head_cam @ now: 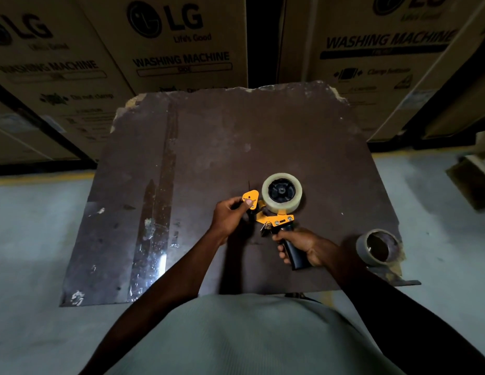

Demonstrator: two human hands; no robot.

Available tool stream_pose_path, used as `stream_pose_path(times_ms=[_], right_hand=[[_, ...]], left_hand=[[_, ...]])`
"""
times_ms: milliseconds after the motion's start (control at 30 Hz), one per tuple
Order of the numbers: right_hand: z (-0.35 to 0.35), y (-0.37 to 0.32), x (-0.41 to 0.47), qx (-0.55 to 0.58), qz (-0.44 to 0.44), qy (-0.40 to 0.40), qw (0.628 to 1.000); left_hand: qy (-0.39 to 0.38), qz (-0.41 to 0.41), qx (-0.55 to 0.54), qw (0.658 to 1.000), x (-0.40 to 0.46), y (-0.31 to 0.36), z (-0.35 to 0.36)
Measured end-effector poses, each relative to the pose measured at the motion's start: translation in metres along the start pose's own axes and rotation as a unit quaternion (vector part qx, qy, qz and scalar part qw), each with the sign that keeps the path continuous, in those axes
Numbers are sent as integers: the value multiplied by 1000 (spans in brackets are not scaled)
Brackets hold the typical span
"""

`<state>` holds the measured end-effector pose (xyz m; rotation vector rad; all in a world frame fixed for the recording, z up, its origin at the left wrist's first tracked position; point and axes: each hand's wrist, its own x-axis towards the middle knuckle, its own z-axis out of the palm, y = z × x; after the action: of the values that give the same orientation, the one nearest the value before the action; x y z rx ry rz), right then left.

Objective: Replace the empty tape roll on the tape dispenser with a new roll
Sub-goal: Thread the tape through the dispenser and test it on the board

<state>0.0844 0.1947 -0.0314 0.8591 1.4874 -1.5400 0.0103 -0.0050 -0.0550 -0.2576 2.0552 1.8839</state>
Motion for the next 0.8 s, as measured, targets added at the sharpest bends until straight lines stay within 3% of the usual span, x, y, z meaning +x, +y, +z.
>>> stream_pose_path(times_ms=[100,167,267,367,467,533,667,800], right_hand=[[0,5,-2,-41,-79,56,994],[-1,7,-2,-144,-152,135,968],[-1,8,-15,-348,-218,290,865],[3,4,-28,-432,-363,366,740],[5,-10,-20,-491,-472,296,670],[8,-23,-13,-556,-461,243,648],[14,-40,-4,-602,-422,182,653],[11,-46,2,-592,-440,151,659]], left_hand=[[0,-6,3,1000,0,2,-1],[0,-10,4,1000,0,1,-1],[3,-20,-6,1000,3,0,-1],[3,-40,-13,999,4,0,-2],[4,-50,-31,998,5,-1,-2],[4,-56,-32,998,5,-1,-2],[3,-62,-22,998,4,1,-3],[-2,-65,-15,998,4,3,-4]])
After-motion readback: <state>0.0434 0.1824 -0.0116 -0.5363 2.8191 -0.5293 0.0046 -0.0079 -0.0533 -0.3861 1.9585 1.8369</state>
